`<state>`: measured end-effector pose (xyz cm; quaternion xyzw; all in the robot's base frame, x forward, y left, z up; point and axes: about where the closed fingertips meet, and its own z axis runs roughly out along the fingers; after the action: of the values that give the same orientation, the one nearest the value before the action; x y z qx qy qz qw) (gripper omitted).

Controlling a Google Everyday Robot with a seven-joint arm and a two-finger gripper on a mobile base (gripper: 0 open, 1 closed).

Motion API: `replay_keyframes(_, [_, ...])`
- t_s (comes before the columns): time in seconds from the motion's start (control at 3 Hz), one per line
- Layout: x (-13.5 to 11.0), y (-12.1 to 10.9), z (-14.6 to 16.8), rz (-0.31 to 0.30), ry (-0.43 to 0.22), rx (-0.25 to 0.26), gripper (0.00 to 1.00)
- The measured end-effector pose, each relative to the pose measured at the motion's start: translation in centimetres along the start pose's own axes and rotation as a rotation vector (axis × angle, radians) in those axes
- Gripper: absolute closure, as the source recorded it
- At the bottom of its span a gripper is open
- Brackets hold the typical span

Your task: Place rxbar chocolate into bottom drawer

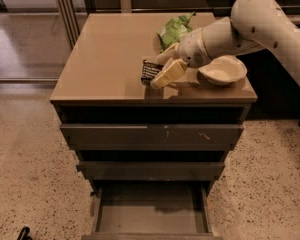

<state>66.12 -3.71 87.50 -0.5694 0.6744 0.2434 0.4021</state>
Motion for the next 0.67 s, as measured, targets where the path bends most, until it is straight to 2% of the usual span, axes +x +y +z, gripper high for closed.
replay_keyframes(0.33, [-1.2,3.1,-3.6,-0.032,-0.143,-0.077,1.00])
replay_keyframes(0.67, [-0.2,6.4,-7.2,0.000,-0.215,-0.093,1.00])
